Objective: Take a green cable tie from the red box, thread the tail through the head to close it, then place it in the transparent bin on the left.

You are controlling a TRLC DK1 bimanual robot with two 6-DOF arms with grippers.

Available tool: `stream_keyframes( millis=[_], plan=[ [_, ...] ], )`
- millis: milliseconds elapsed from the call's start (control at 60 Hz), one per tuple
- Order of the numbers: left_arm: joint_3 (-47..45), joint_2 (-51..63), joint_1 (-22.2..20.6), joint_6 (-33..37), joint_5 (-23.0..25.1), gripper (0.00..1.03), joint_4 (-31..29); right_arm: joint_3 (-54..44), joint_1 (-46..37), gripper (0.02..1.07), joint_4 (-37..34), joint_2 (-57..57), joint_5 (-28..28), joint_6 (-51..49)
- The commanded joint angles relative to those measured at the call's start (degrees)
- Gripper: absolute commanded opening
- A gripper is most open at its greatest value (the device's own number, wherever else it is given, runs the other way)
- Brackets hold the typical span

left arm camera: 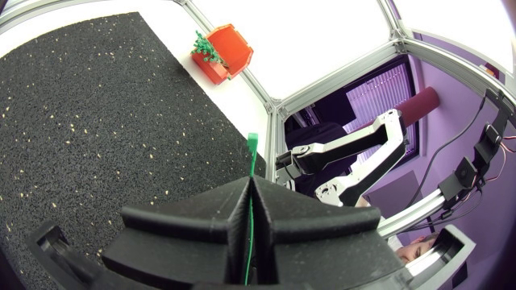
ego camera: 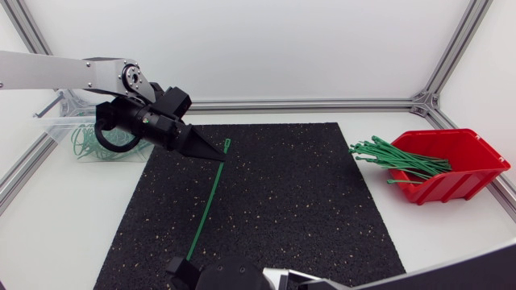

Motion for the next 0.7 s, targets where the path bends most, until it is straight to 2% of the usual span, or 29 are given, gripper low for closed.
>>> stream_keyframes(
  millis=[0, 133, 183, 650, 683],
  plan=[
    [-0.67, -0.96, -0.45, 1.83, 0.14, 0.03, -0.80, -0.48, 0.65, 0.22, 0.54, 1.32, 0.39, 0.80],
    [-0.41, -0.87, -0.27, 1.83, 0.05, 0.03, -0.80, -1.01, 1.00, 0.21, 0.54, 1.06, 0.48, 1.15],
    [-0.32, -0.79, -0.19, 1.83, 0.05, 0.03, -0.80, -1.10, 1.00, 0.16, 0.54, 1.14, 0.57, 1.15],
    [2.58, 1.59, 1.48, 2.35, -0.65, 0.03, -0.54, -0.75, 0.48, 0.17, 1.15, 1.67, 0.48, 1.32],
    [2.84, 1.67, 1.48, 2.35, -0.65, 0.03, -0.54, -0.75, 0.48, 0.21, 1.24, 1.67, 0.48, 1.32]
  ],
)
